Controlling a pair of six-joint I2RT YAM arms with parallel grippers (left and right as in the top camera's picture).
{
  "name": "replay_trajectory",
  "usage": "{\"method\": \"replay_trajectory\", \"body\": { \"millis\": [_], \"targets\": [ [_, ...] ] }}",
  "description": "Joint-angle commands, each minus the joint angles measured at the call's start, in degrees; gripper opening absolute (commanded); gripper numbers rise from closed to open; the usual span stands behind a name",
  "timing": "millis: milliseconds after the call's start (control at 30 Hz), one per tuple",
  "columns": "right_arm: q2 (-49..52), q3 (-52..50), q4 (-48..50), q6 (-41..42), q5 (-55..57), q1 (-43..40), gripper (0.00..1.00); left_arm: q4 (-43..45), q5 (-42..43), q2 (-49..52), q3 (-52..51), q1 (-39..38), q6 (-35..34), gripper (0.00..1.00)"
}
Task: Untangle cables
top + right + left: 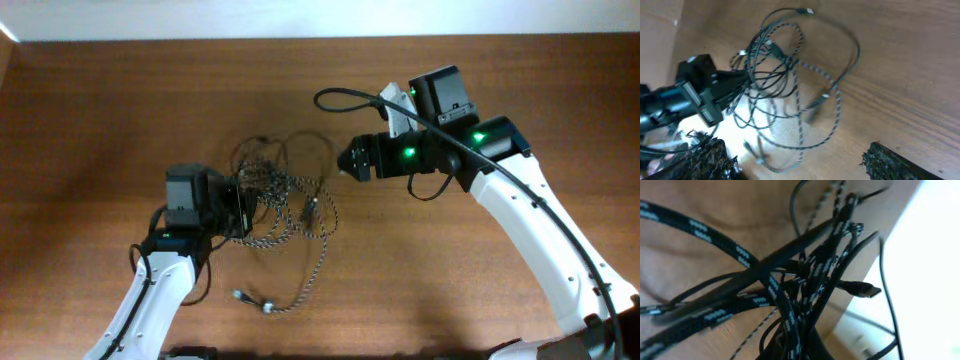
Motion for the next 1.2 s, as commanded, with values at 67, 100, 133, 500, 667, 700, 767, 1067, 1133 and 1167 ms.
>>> {"method": "replay_trajectory", "body": {
  "millis": [67, 100, 133, 500, 667, 700, 767, 1067, 1133, 1167],
  "targets": [
    [5.6, 0.3, 4.8, -0.6, 13.7, 10.5, 0.84, 0.0, 4.6, -0.3, 0.3, 0.1, -11.5, 0.0],
    [8.5, 0.3, 5.4, -0.9, 17.0, 12.1, 0.84, 0.0, 4.8, -0.3, 0.3, 0.1, -11.5, 0.0],
    [10.7, 0.3, 5.8, -0.9, 19.8, 12.9, 0.83, 0.0, 4.8, -0.3, 0.3, 0.1, -11.5, 0.0],
    [14.9, 0.3, 18.7, -10.3, 13.5, 16.6, 0.46, 0.0, 6.3, -0.3, 0.3, 0.1, -11.5, 0.01],
    [19.2, 0.3, 17.5, -10.3, 16.0, 16.5, 0.24, 0.0, 7.4, -0.3, 0.3, 0.1, -11.5, 0.04],
    [19.2, 0.3, 17.1, -10.3, 16.0, 16.5, 0.24, 0.0, 7.3, -0.3, 0.3, 0.1, -11.5, 0.04],
    [19.1, 0.4, 16.2, -10.3, 16.0, 16.5, 0.24, 0.0, 7.3, -0.3, 0.3, 0.1, -11.5, 0.04],
    [16.7, 4.3, 11.9, -10.0, 22.5, 16.2, 0.04, 0.0, 6.9, -0.3, 0.3, 0.1, -3.2, 0.04],
    [14.2, 7.8, 7.4, -9.6, 25.5, 14.5, 0.04, -1.2, 1.8, -0.3, 0.3, 0.1, 9.5, 0.03],
    [11.9, 10.7, 4.2, -9.5, 25.5, 12.7, 0.04, -4.0, -3.9, -0.3, 0.3, 0.1, 14.6, 0.03]
  ]
}}
